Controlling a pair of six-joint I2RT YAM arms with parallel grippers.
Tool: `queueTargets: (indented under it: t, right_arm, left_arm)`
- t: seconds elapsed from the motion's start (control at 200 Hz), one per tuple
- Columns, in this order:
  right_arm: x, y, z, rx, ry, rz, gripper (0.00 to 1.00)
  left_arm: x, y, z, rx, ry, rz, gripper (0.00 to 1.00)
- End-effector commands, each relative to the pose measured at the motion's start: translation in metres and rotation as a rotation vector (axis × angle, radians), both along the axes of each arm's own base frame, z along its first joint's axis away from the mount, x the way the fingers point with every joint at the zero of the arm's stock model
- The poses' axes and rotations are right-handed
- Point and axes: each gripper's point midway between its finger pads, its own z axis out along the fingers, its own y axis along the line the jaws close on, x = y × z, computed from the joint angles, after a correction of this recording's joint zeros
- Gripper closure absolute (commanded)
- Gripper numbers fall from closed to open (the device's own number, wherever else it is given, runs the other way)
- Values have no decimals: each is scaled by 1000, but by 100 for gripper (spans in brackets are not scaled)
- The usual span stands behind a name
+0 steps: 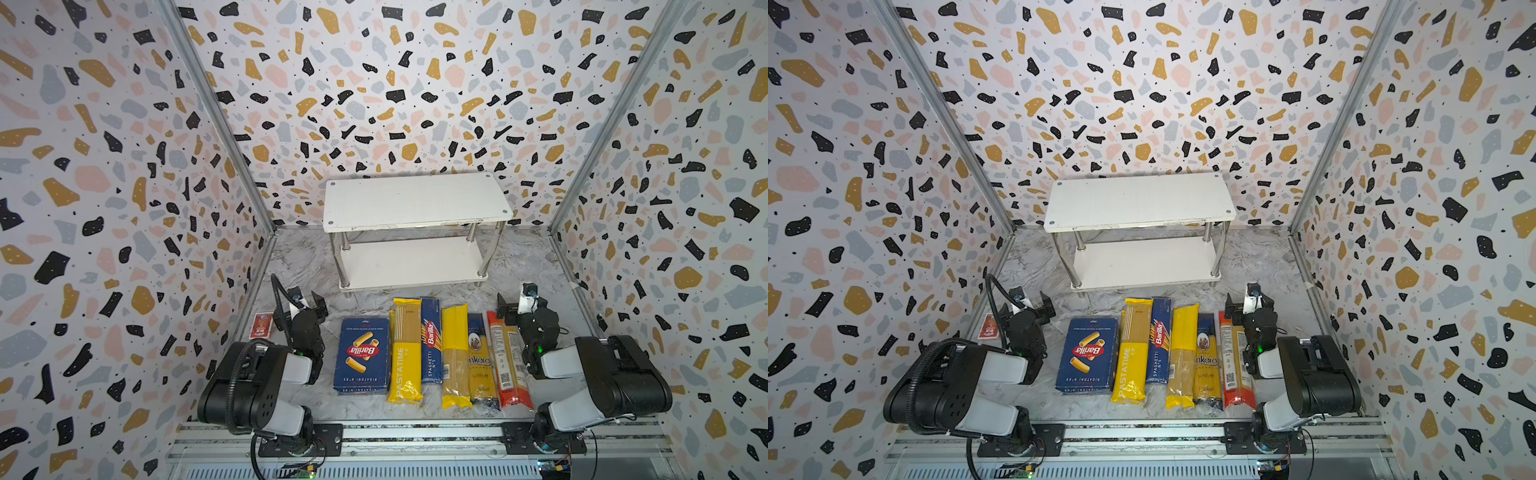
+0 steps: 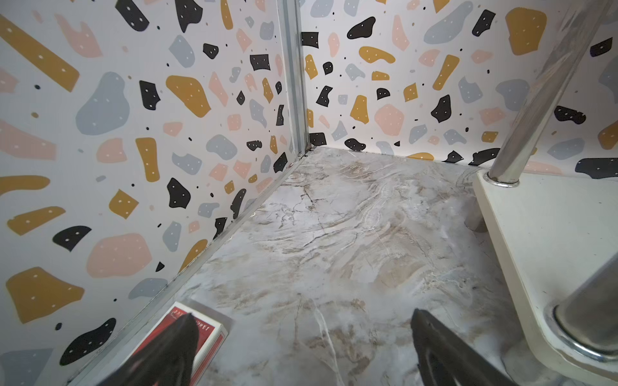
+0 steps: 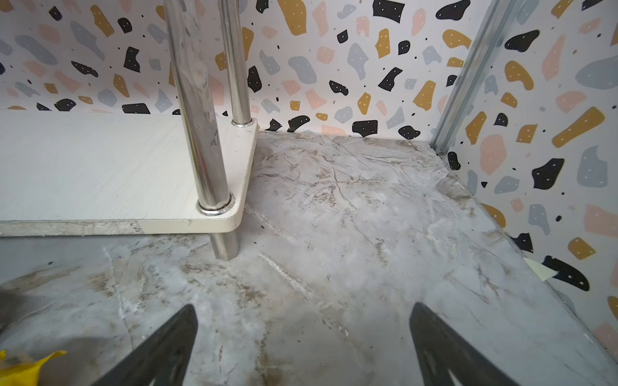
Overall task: Arrange pasta packages on shelves
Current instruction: Pick up the pasta bag from the middle-right of the table.
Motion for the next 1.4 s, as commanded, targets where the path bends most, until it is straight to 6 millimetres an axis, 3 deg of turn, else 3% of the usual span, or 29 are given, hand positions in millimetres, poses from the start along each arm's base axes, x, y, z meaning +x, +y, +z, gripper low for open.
queueTargets:
  t: [0.0,1.056,1.397]
  right_arm:
    - [3,1,11,-5,-35,5,1]
    - [0,-1,12,39,-41,66,1]
    - [2,11,10,10,-28,116,1]
  left_arm:
    - [3,0,14,-15,-58,3,1]
    - [6,2,12,-9,-47,14,1]
    - [6,1,12,-11,-46,9,1]
